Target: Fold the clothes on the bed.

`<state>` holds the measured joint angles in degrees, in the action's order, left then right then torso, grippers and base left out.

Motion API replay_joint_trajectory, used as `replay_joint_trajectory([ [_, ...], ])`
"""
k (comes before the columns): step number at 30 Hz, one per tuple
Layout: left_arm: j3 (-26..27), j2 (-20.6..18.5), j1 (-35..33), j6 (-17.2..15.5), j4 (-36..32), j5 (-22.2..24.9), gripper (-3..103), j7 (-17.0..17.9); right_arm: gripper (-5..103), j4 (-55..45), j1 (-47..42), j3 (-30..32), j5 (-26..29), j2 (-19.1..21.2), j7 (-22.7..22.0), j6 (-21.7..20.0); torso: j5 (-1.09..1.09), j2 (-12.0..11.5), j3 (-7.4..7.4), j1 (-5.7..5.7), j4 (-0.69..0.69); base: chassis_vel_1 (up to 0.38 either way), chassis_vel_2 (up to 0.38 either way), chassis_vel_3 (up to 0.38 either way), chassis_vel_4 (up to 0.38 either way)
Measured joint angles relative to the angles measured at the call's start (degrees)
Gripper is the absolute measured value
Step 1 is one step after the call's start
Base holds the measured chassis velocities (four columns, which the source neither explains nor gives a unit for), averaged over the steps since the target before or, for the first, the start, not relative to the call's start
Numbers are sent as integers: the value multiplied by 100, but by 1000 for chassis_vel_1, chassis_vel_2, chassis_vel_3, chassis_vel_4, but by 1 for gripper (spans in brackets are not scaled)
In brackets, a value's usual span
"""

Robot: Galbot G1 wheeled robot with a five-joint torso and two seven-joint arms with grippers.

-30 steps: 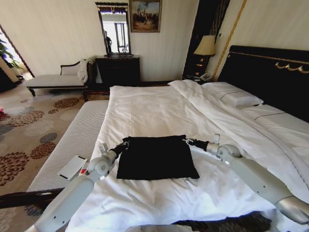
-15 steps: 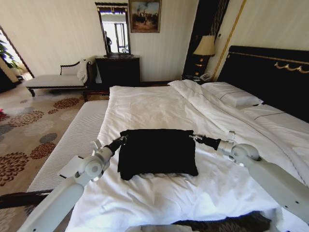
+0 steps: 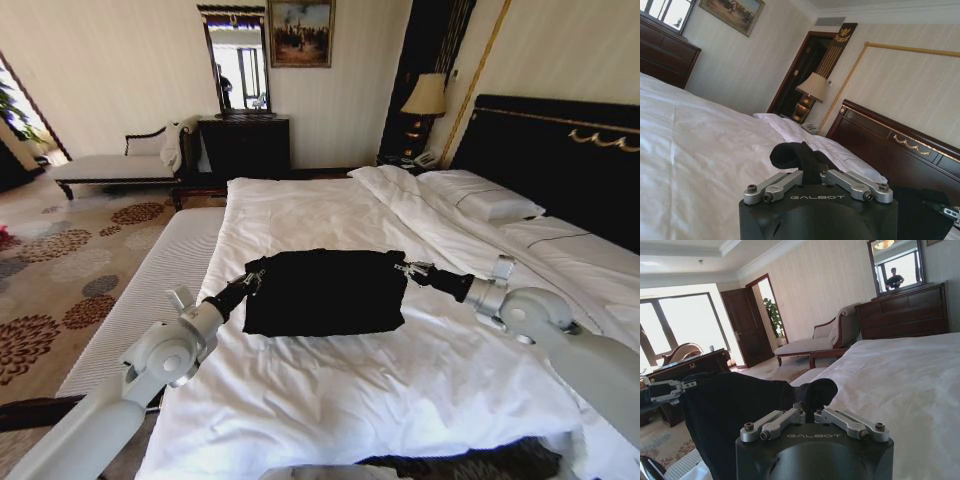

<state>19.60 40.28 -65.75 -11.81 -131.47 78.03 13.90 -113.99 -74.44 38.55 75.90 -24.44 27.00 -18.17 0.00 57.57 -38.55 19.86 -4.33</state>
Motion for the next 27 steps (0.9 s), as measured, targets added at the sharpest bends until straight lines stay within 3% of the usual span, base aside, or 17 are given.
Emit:
replay_joint_trajectory([
  [5,212,-195,-353,2,-344,254,2,102,2,-459,-746,666,85,67,-202,-53,0,0,1,0,1,0,0,0,0],
  [10,20,-164,-403,0,-229,252,2,179,2,-335,-472,247,198,132,-571,-161,2,0,1,-1,3,0,0,0,0],
  [12,-172,3,-170,-12,316,225,2,197,2,200,97,-391,236,140,-734,-232,0,0,-1,-1,1,0,0,0,0],
  [13,-172,3,-170,-12,316,225,2,197,2,200,97,-391,236,140,-734,-232,0,0,-1,-1,1,0,0,0,0],
  [16,-370,214,86,-33,1177,132,2,83,2,959,1157,-1551,143,-20,-744,-239,-2,-1,-2,2,2,0,0,0,0],
  [17,-370,214,86,-33,1177,132,2,83,2,959,1157,-1551,143,-20,-744,-239,-2,-1,-2,2,2,0,0,0,0],
  [21,-784,559,527,-56,2188,-136,2,-188,2,2014,2344,-3064,-71,-428,-715,-84,1,-1,-2,2,4,0,0,0,0],
  [27,-1207,1078,997,-27,2921,-448,2,-243,2,2864,3342,-4135,-330,-898,-618,196,-1,-1,-2,2,2,0,0,0,0],
])
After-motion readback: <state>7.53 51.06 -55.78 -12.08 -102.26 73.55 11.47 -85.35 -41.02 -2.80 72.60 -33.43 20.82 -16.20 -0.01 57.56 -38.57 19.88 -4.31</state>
